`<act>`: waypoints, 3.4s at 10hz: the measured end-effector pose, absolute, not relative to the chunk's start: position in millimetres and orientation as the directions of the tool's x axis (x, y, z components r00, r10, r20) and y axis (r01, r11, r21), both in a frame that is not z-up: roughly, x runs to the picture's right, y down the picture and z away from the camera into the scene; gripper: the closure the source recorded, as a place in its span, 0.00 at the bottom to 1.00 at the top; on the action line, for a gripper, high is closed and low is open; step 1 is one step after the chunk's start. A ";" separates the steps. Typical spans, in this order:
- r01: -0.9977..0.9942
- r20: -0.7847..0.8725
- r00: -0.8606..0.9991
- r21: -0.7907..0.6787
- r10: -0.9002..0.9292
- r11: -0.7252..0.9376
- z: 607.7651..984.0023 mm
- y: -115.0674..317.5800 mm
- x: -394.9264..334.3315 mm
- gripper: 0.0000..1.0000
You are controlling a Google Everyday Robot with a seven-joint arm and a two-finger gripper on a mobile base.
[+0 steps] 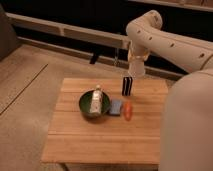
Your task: Place the ceramic cup over the eraser
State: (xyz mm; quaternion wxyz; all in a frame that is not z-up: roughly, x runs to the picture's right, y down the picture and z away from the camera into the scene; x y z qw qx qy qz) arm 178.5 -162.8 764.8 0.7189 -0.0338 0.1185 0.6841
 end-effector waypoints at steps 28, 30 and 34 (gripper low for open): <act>-0.996 -0.215 0.004 -0.089 0.977 -0.015 840.7 -127.2 161.2 1.00; -0.995 -0.214 0.012 -0.102 0.977 -0.010 847.2 -123.8 158.0 1.00; -0.994 -0.235 -0.001 -0.108 0.972 -0.027 855.9 -105.7 162.0 1.00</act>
